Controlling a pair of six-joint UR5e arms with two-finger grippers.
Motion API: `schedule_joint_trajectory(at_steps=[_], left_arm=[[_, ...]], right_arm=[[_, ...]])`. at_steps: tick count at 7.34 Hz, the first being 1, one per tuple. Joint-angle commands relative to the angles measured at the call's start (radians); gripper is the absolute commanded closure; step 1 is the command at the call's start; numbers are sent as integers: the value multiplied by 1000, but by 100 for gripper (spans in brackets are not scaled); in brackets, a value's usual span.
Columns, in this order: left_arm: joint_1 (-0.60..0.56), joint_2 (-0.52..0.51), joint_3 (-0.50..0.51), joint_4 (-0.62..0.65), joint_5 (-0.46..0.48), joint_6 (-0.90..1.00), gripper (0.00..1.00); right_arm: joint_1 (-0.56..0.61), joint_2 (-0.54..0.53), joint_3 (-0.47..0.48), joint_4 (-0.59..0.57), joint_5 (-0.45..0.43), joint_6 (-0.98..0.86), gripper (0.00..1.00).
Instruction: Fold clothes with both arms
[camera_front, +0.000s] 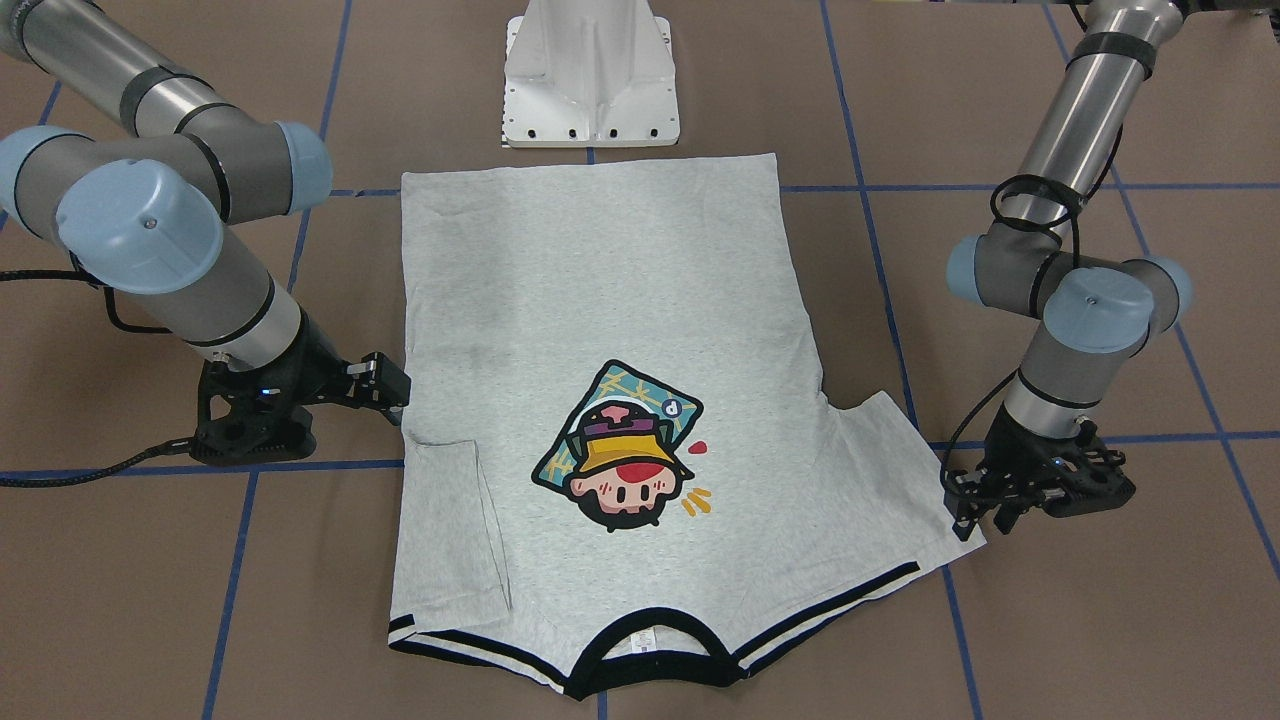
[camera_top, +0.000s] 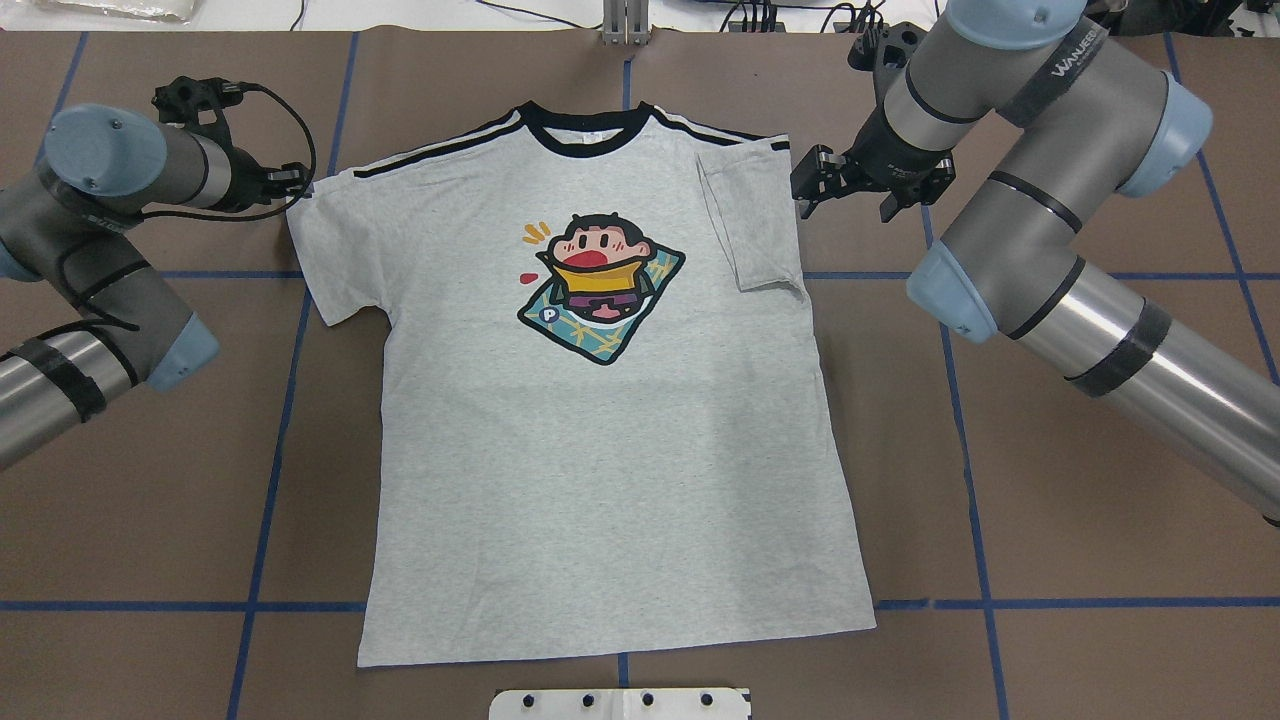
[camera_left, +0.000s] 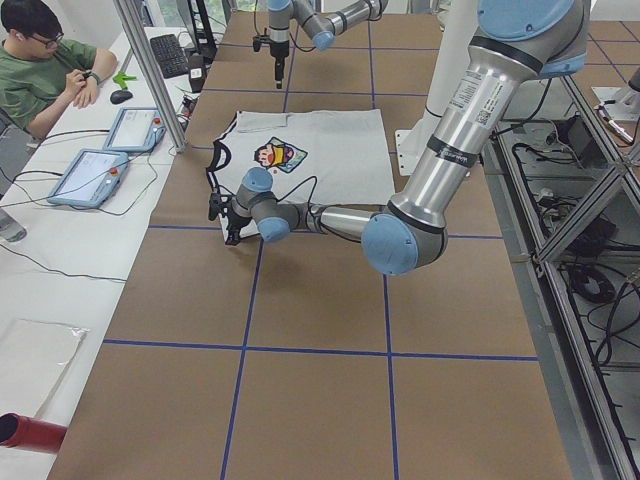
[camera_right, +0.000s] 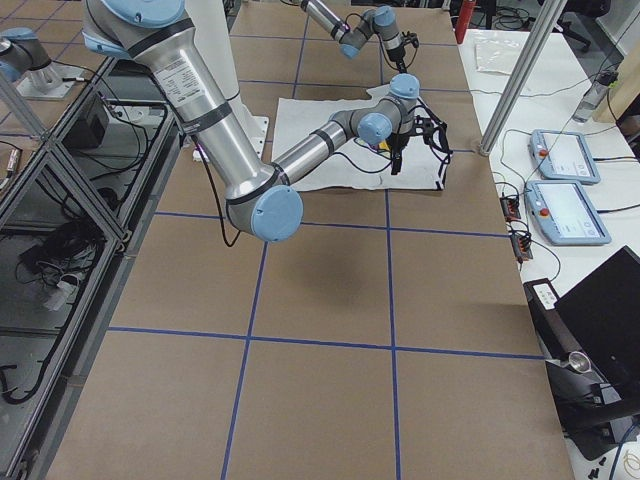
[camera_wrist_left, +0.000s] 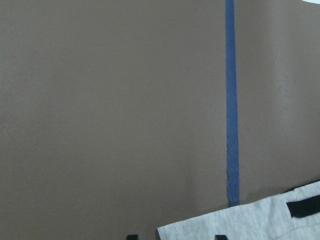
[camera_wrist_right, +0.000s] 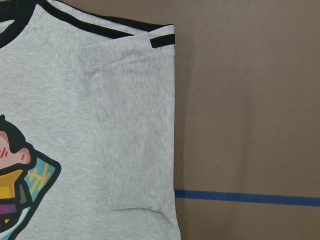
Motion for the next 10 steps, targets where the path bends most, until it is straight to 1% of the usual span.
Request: schedule_joint_trajectory(at_steps=[1,6,8,10], left_arm=[[-1,-2,0,-1,0,0,40],[5,-6,3,-1,1,-1,40],[7,-8,6,-1,1,-1,43],[8,-8,9,-1,1,-1,43]], right_arm=[[0,0,-1,0,-2,-2,0],[0,-3,-4,2,-5,-7,0],[0,-3,-4,0,-5,-10,0],[0,-5,-4,2,-5,-12,0]])
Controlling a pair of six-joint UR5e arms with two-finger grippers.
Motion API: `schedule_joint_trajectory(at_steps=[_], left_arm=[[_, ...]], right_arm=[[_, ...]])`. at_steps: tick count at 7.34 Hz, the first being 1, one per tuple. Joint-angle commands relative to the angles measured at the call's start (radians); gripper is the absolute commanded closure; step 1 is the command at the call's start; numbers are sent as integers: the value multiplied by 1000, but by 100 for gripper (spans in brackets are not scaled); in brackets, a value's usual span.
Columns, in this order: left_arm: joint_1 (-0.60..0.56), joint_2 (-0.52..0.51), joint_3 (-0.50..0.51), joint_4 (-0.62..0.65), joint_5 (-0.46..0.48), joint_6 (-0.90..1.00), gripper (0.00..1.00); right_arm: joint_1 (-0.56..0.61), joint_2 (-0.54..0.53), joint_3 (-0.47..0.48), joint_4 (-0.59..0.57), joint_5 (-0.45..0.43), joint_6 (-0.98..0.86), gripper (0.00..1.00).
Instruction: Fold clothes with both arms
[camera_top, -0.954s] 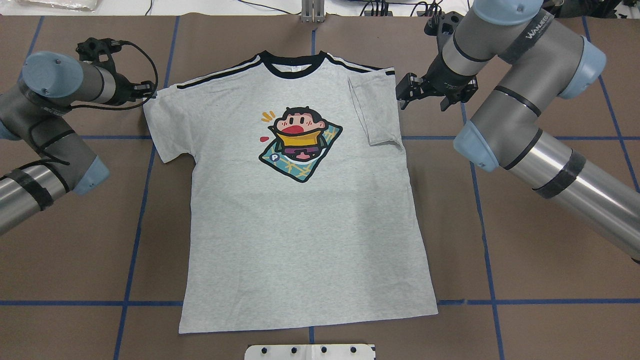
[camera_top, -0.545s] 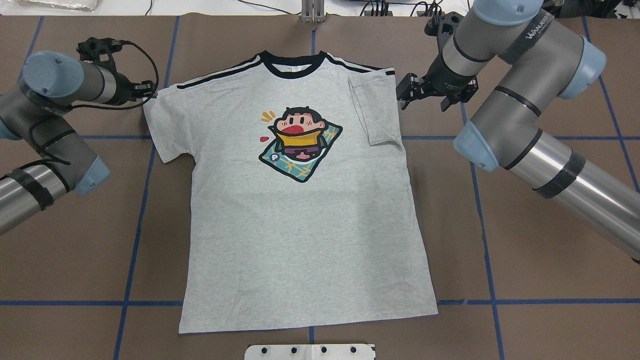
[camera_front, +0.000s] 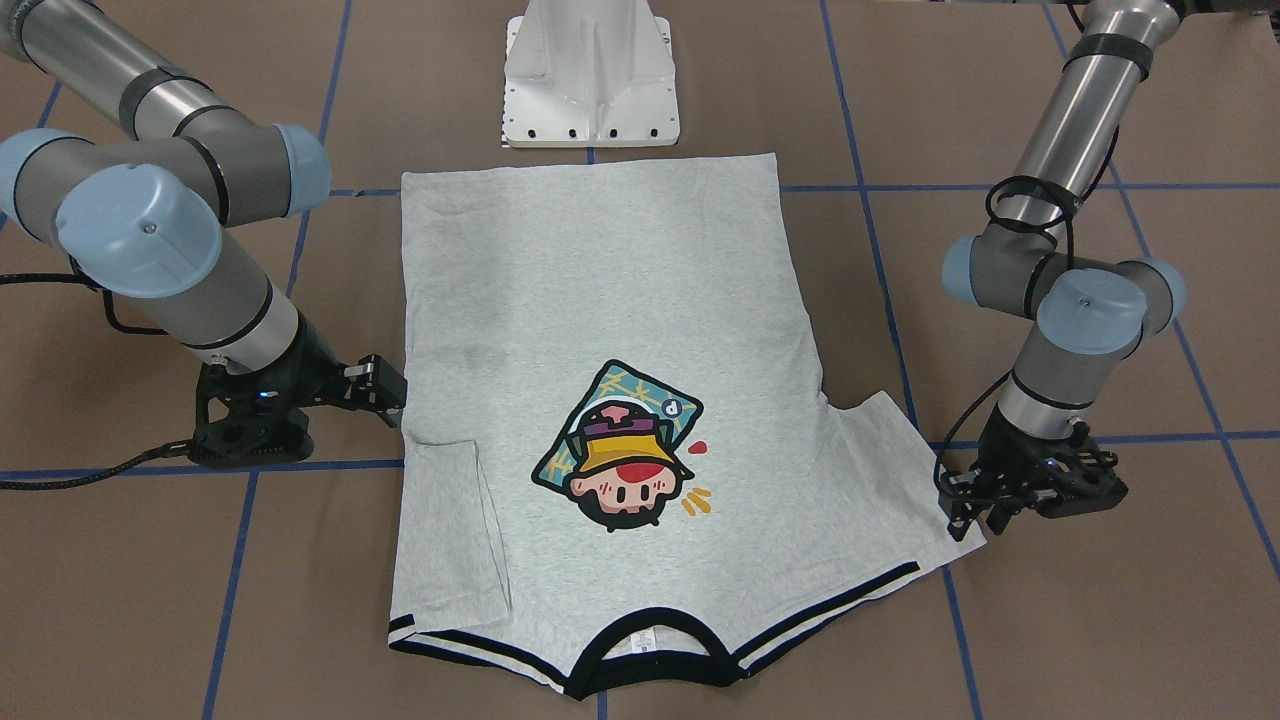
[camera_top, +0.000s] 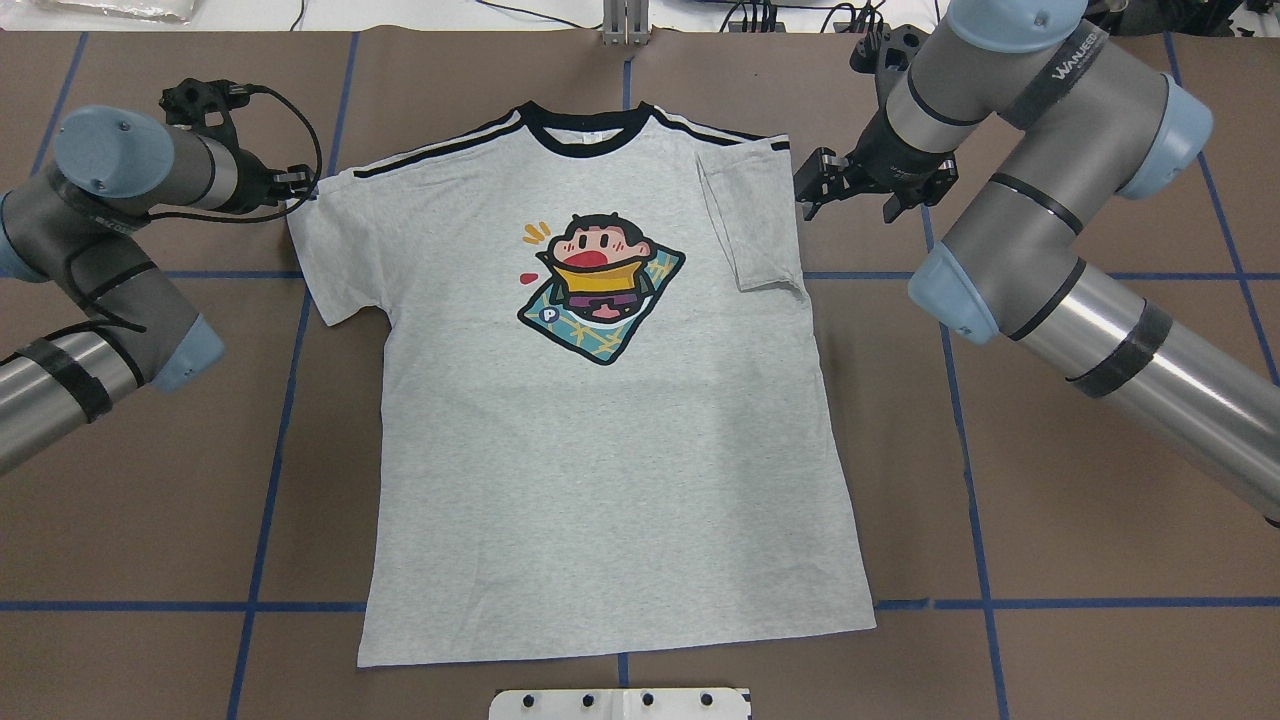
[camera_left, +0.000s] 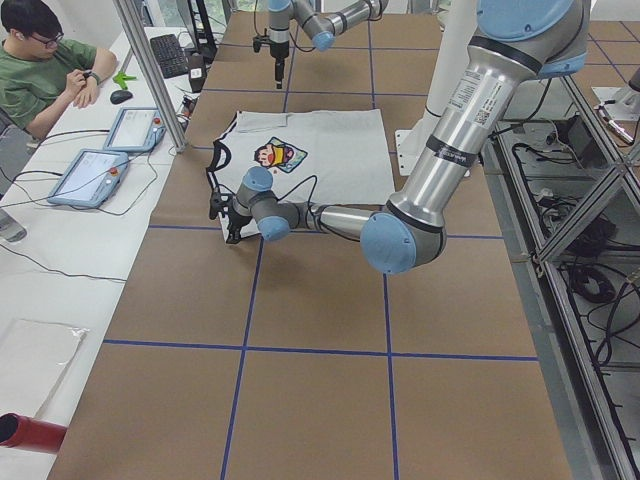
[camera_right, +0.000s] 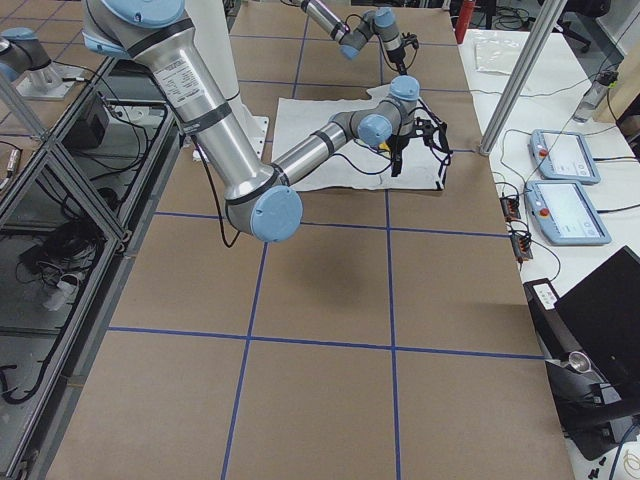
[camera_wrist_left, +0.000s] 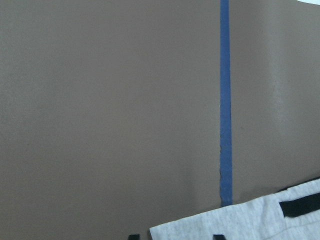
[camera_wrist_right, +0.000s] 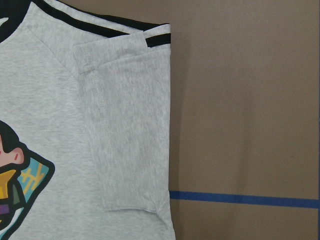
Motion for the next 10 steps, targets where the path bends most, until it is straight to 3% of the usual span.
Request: schedule_joint_trajectory(at_steps=[1,6,10], left_arm=[[1,0,2,0,0,0,43],[7,0,4,-2,0,0,45],[7,0,-4,5,-5,-2,81]], right_arm=[[2,-1,0,-1,0,-1,0],[2,-2,0,-1,0,-1,0],[2,-2,0,-1,0,-1,0]])
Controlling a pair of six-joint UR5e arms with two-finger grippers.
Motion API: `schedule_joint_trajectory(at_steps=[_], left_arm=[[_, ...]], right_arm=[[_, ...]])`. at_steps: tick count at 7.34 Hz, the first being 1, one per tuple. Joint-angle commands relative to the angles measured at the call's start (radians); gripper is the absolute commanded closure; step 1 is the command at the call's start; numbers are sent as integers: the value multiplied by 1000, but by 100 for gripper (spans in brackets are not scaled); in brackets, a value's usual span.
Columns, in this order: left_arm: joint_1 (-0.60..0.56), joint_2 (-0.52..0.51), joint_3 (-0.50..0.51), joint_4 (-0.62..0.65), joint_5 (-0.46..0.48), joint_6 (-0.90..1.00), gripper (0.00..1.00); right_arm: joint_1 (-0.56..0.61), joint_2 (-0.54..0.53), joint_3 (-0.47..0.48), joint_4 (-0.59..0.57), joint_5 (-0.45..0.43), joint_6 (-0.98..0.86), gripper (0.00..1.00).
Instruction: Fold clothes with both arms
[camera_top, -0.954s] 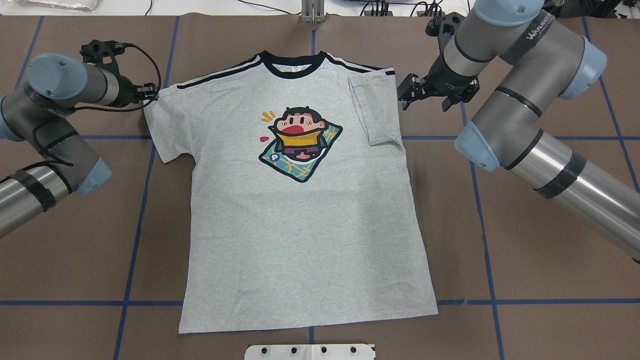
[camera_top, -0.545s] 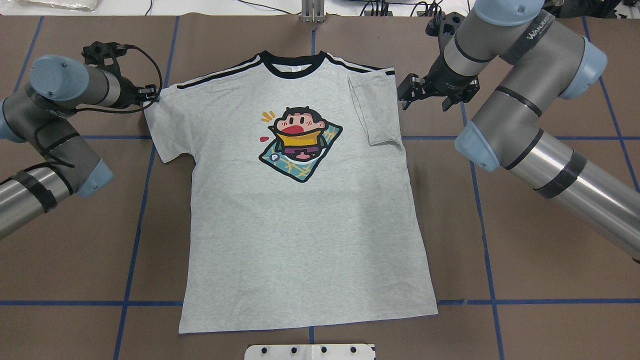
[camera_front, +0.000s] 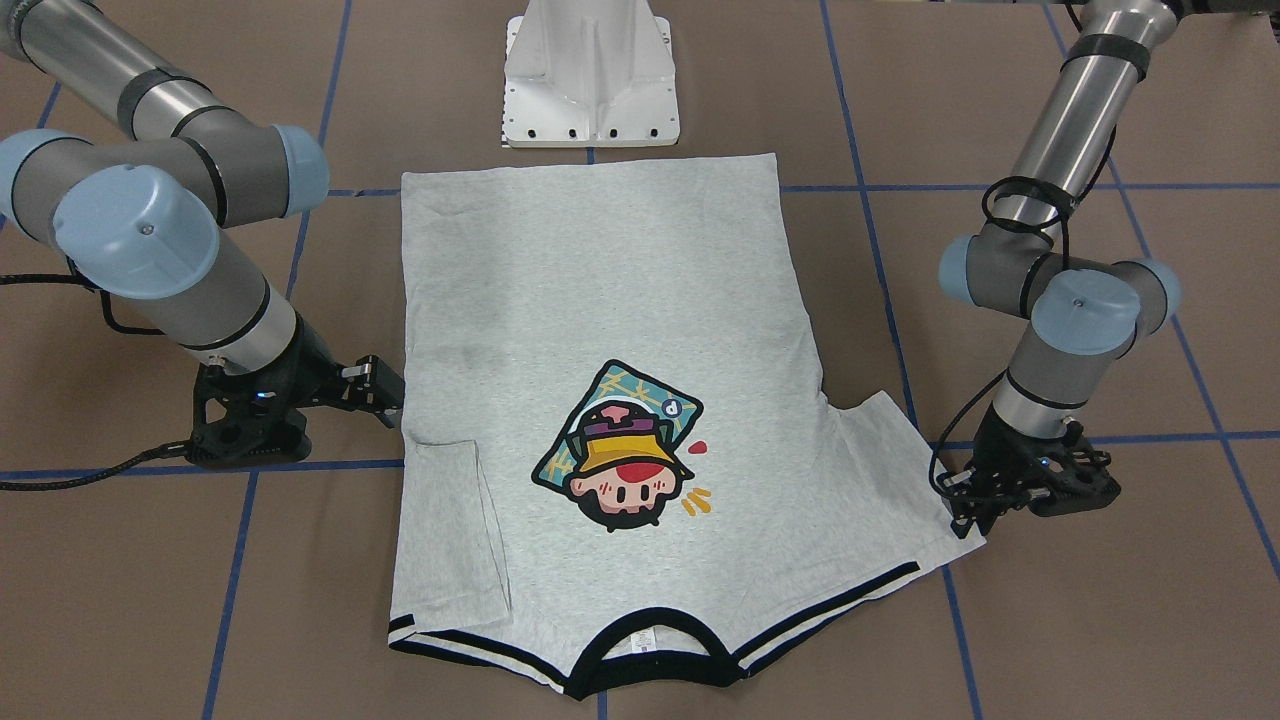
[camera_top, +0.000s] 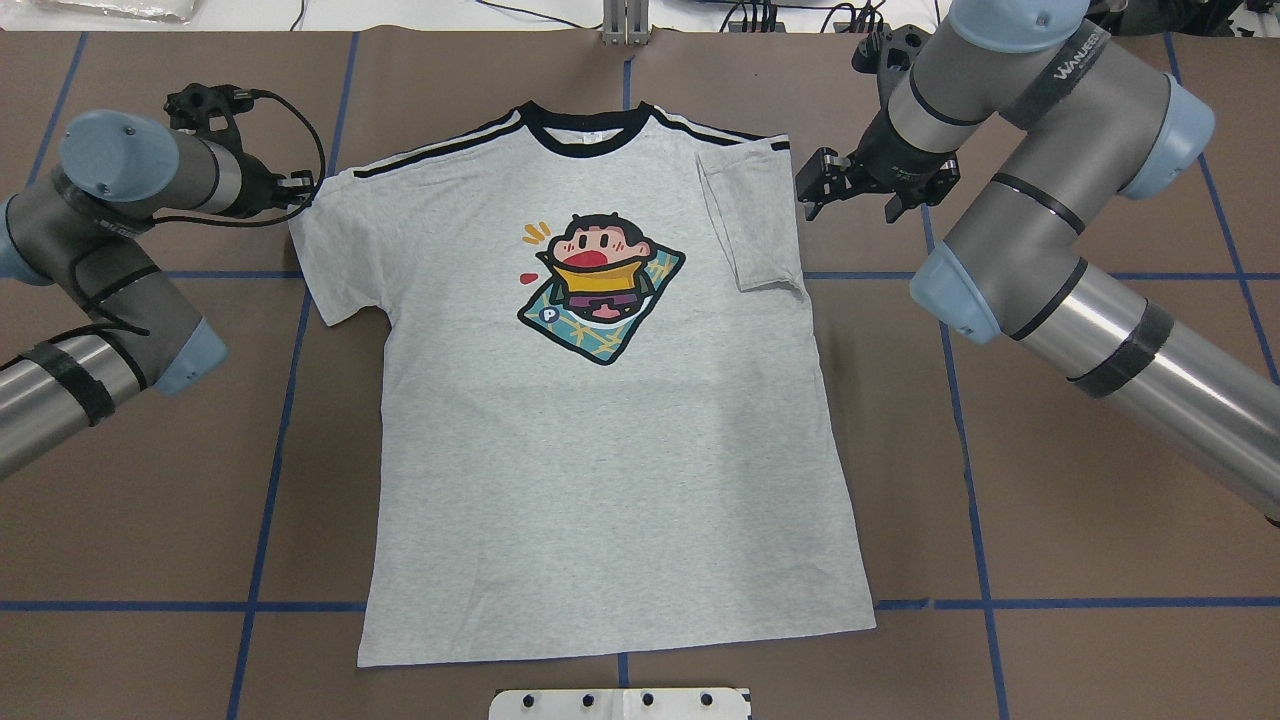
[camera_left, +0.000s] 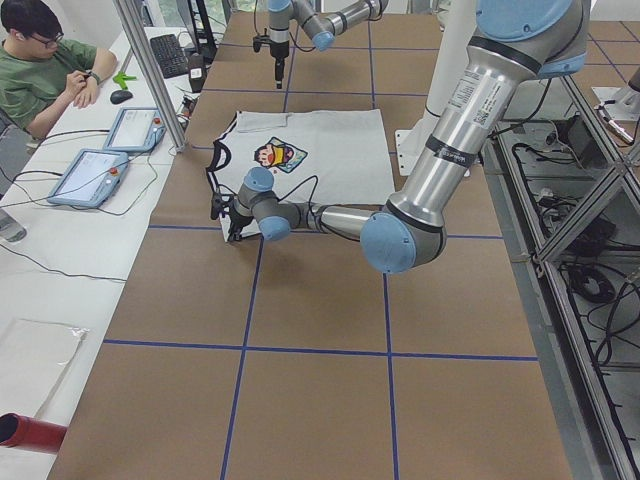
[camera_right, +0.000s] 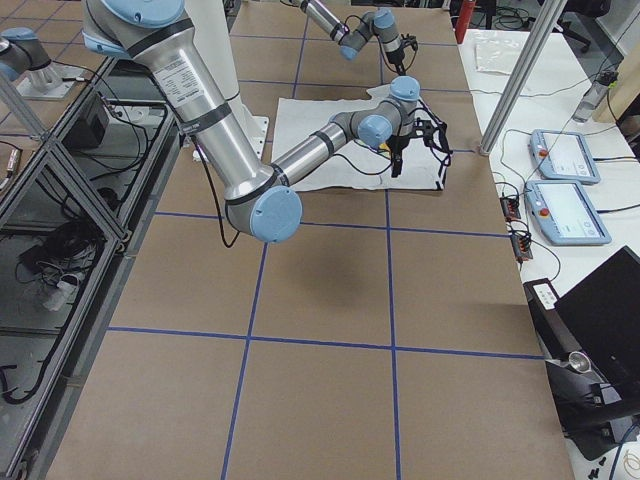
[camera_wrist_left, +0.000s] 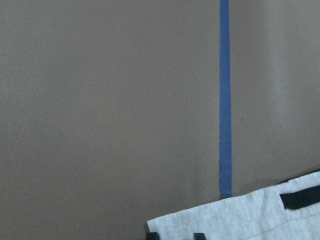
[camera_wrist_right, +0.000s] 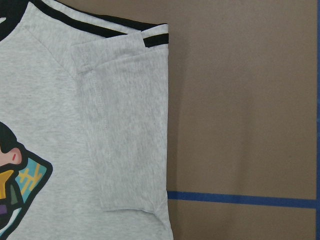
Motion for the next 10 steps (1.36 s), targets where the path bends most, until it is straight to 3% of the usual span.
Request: schedule_joint_trajectory(at_steps=[1,3,7,10], left_arm=[[0,0,-10,4,-4,0,83],[-1,-5,-22,12,-4,-2,100],[2,-23,-185,201,-6,-72,100],[49,-148,-180,294,-14,-234,100]], right_arm=[[0,0,-2,0,0,0,0],[2,0,0,0,0,0,0],[0,-11,0,2,0,-3,0],[2,-20,-3,0,0,-4,0]])
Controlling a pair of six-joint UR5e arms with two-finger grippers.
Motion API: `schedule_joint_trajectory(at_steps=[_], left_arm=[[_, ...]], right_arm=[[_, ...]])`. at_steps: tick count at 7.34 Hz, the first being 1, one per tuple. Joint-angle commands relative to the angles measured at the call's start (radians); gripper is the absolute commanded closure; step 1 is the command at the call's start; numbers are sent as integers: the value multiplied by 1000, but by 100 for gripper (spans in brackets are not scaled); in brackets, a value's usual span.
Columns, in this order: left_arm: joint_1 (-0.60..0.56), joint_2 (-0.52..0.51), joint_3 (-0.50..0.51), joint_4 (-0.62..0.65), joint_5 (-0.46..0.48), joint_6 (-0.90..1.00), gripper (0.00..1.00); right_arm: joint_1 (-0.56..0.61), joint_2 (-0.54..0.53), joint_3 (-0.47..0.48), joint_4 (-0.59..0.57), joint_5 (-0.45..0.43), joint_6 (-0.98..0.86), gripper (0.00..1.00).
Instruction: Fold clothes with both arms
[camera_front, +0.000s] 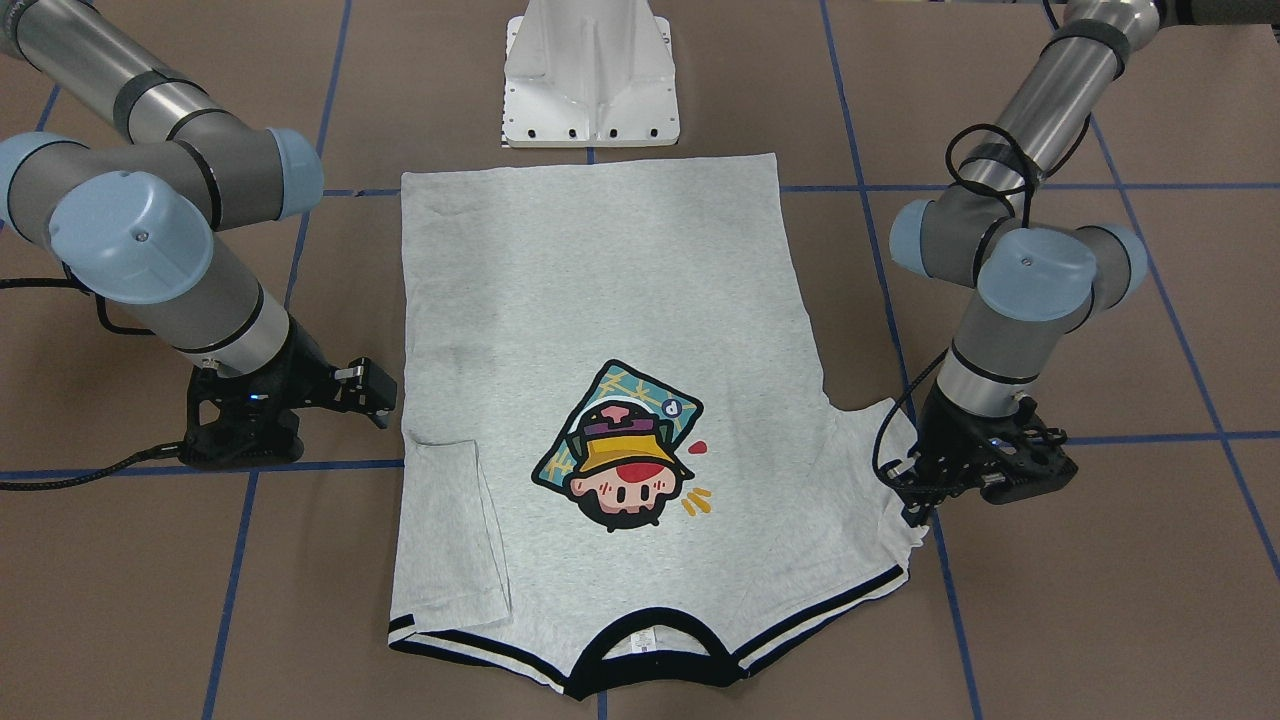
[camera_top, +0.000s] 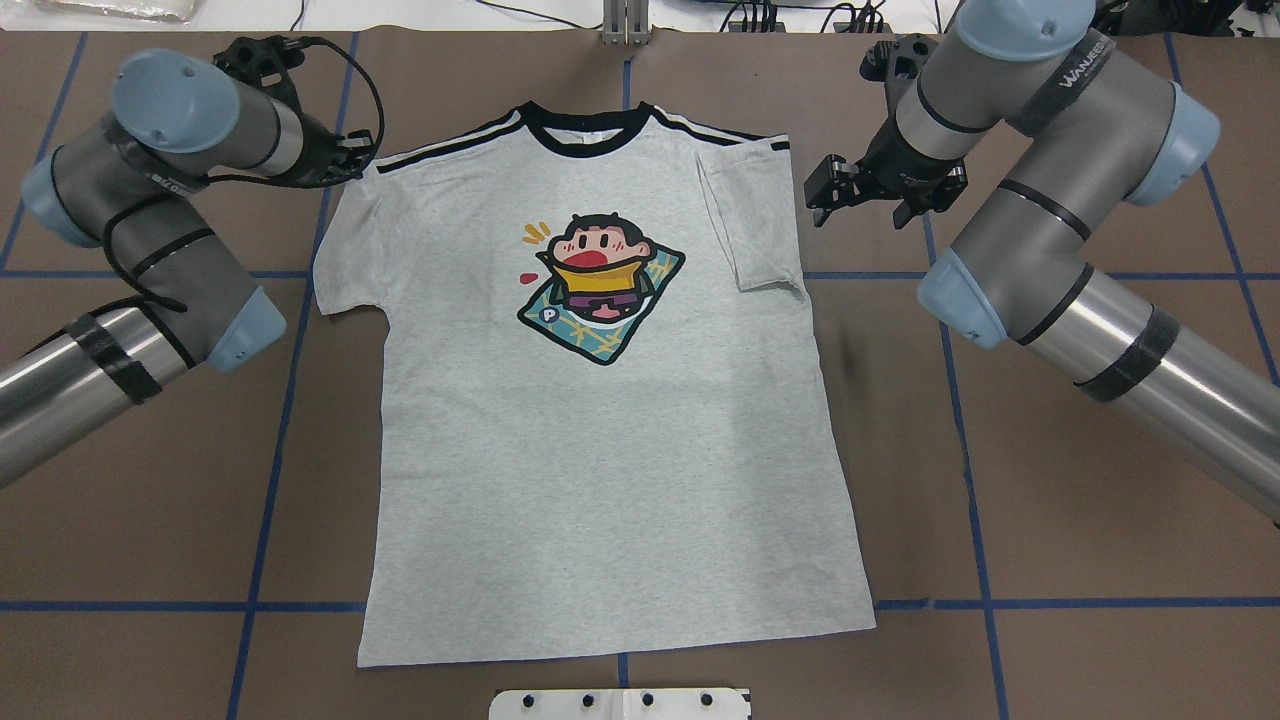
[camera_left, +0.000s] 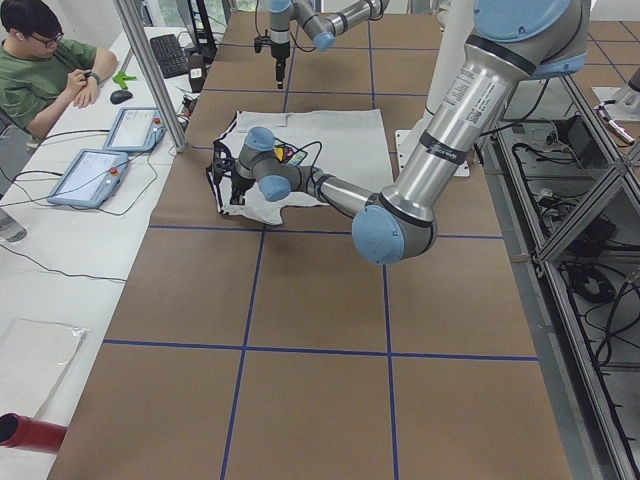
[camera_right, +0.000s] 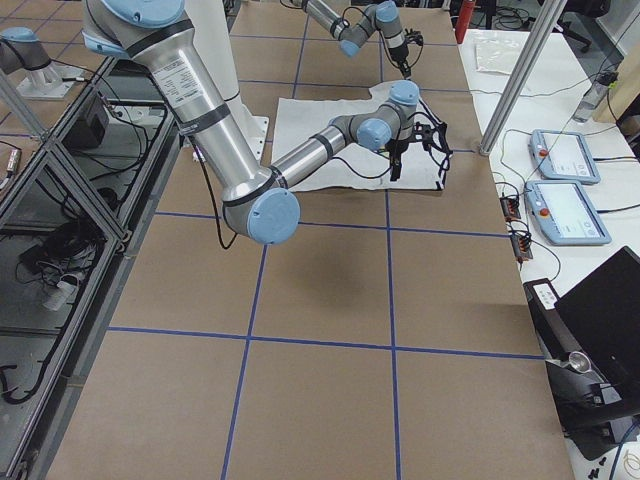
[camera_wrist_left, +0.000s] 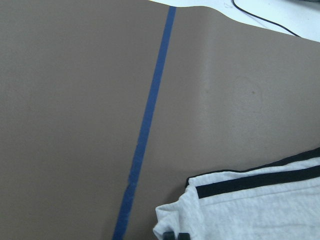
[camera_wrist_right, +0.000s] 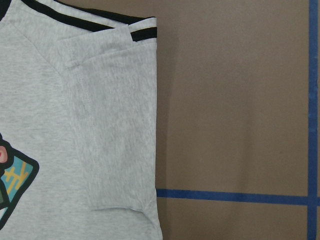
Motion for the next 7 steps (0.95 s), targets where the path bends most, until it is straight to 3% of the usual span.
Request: schedule_joint_trajectory(at_steps=[1,2,3,4,7], left_arm=[[29,-91,7,55,-2,-99,100],[34,-115,42,52,-1,-111,100],[40,-196,156,45,2,-133,100],[40,-232,206,40,4,-133,100],[49,-268,298,-50,9,-154,100]], right_arm=[[1,-2,-4,-1,0,-4,0],[0,-2,-17,0,0,-4,0],[0,-1,-23,0,0,-4,0],[0,-1,-23,0,0,-4,0],[0,-1,-29,2,0,-4,0]])
